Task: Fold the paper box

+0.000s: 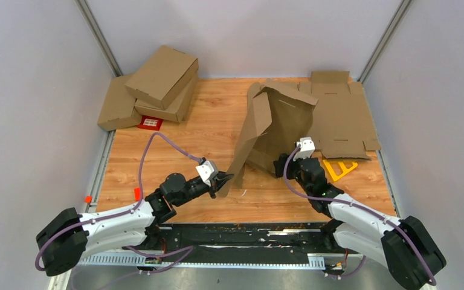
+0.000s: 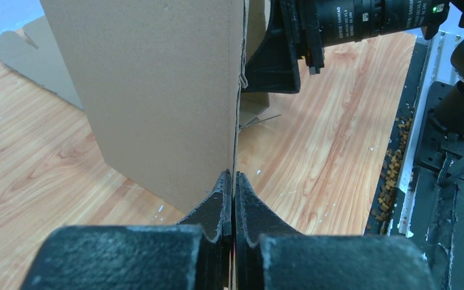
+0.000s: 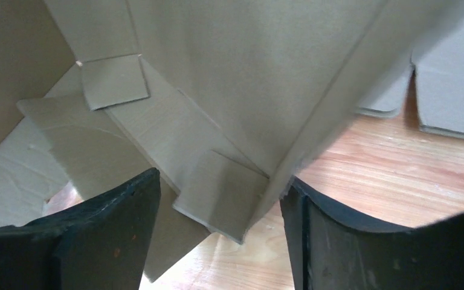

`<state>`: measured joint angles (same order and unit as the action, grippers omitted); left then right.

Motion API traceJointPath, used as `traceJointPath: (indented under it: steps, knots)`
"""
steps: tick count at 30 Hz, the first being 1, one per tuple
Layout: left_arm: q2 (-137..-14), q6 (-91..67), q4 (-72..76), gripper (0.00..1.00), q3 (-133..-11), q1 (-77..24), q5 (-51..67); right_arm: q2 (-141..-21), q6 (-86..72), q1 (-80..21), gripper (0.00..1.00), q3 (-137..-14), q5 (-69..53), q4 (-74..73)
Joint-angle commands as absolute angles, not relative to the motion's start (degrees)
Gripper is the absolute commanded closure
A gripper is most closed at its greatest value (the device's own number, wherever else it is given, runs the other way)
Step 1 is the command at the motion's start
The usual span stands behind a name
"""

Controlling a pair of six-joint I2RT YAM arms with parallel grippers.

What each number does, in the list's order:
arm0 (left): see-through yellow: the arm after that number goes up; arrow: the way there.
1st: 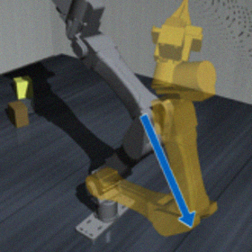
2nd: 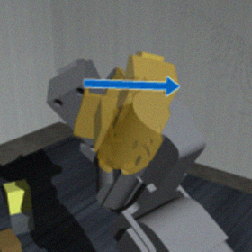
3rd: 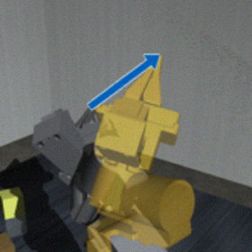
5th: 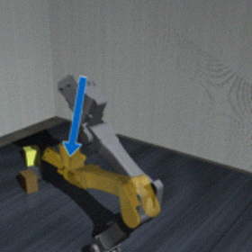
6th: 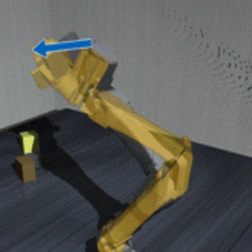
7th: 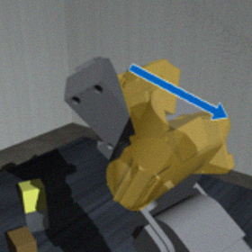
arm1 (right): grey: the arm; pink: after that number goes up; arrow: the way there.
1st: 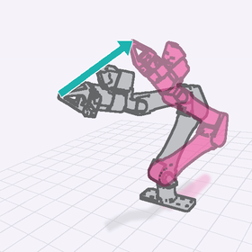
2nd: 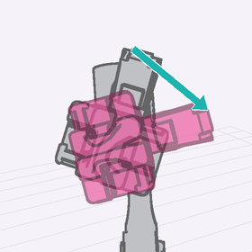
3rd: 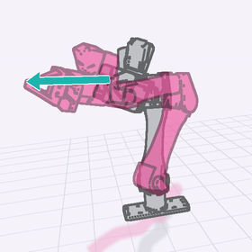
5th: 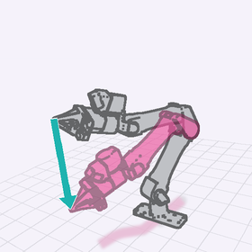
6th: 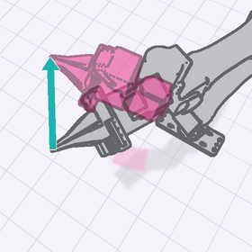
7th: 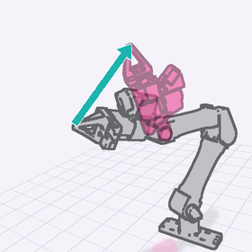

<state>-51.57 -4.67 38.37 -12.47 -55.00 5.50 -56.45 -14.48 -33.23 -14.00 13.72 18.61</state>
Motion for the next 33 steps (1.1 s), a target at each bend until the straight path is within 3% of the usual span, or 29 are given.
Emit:
traceJointPath:
  steps: [1,3,5,13,33]
  knots:
    - [-52.32,-5.67,33.25,1.00,-14.03,-55.27,3.63,-55.16,-12.15,-33.37,0.14,-16.59,5.83,18.24]
    - [-52.37,-5.46,32.57,1.00,-14.23,-55.28,3.09,-54.69,-12.01,-33.39,0.02,-16.86,3.86,17.38]
    - [-52.23,-5.30,31.69,1.00,-14.51,-55.28,2.24,-54.37,-11.79,-33.31,0.00,-17.09,3.43,16.31]
    - [-50.49,-4.92,30.15,1.00,-14.46,-55.28,0.47,-55.10,-9.40,-33.33,0.00,-18.85,-2.77,12.79]
    - [-49.98,-4.92,29.49,1.00,-14.70,-55.28,0.76,-62.30,-5.84,-33.46,0.00,-23.35,-0.47,8.92]
